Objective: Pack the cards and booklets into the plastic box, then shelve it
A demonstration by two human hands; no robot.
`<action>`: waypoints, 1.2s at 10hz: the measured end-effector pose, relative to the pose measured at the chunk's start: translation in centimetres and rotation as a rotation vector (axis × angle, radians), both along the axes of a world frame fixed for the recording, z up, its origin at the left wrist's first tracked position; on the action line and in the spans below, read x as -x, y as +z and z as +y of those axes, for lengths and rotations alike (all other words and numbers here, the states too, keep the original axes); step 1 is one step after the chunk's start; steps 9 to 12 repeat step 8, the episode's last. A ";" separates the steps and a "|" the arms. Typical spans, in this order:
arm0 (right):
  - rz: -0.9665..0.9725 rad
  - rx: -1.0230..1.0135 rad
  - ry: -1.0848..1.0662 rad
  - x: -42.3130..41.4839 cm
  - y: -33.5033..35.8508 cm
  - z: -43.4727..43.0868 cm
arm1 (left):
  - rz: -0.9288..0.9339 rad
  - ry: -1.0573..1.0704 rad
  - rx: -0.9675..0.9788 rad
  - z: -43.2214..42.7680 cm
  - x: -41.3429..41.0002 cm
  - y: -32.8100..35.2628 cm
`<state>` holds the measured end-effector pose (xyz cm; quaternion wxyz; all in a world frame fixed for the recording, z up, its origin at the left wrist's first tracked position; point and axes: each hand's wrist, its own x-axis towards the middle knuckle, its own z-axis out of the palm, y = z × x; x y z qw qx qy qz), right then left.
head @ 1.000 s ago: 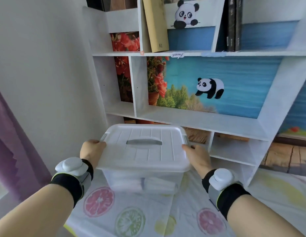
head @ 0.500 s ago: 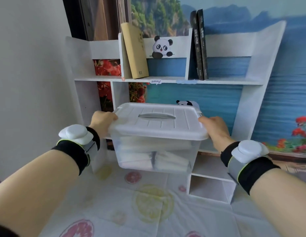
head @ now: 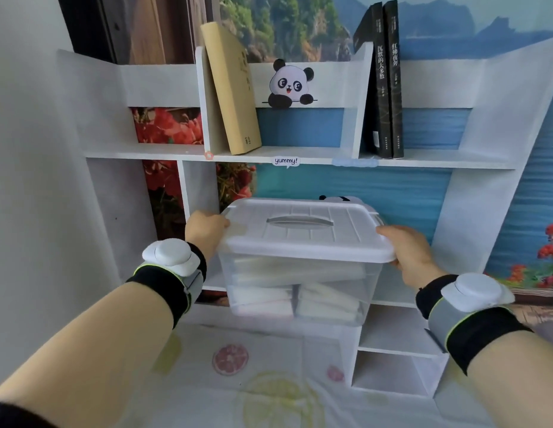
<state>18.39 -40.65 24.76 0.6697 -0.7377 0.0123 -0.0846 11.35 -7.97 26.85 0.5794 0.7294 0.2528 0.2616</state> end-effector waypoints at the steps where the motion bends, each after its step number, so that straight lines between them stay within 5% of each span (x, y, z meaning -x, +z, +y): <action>1: 0.015 -0.056 0.005 -1.1 0.1 0.5 | -0.013 0.013 -0.045 0.6 -1.8 -0.1; 5: 0.014 -0.113 -0.069 -3.6 -0.1 2.0 | -0.070 -0.041 -0.084 2.2 -5.3 -0.8; 6: -0.017 0.014 -0.091 -2.8 0.6 2.0 | -0.052 -0.077 -0.195 2.2 -5.0 -0.7; 8: -0.314 0.587 -0.188 -0.7 2.5 2.0 | -0.060 -0.110 -0.577 0.8 -3.4 1.2; 12: -0.314 0.587 -0.188 -0.7 2.5 2.0 | -0.060 -0.110 -0.577 0.8 -3.4 1.2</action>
